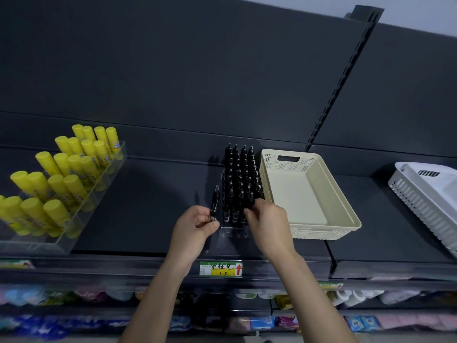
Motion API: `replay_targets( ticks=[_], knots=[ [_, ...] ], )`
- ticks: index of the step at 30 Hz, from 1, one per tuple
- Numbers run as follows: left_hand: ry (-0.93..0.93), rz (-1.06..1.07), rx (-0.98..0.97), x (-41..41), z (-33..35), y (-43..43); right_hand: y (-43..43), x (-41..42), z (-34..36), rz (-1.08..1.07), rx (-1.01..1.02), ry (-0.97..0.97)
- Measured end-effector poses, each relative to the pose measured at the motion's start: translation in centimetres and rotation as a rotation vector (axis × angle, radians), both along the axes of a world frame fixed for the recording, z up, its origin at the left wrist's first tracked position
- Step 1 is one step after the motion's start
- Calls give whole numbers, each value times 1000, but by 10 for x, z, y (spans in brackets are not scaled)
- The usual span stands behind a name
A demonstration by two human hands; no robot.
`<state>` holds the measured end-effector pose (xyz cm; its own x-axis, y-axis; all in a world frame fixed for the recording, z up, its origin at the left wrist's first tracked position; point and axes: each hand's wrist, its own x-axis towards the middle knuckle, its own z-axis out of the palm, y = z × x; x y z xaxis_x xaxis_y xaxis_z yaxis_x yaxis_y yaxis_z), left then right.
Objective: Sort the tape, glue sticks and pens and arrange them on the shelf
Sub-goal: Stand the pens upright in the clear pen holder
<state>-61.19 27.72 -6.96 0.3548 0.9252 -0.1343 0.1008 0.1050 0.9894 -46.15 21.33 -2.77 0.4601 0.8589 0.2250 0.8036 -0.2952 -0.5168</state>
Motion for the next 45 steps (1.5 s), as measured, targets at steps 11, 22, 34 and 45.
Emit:
replay_targets(
  ticks=[11,22,34,45],
  knots=[
    [-80,-131,86,2,12,-7,-18,7,15,35,5,309],
    [175,-89,248,20,9,-5,-22,14,28,-16,216,496],
    [224,-146,111,31,-24,9,-11,22,10,-73,176,202],
    [180,-129,39,34,-26,14,-4,17,3,31,-87,27]
  ],
)
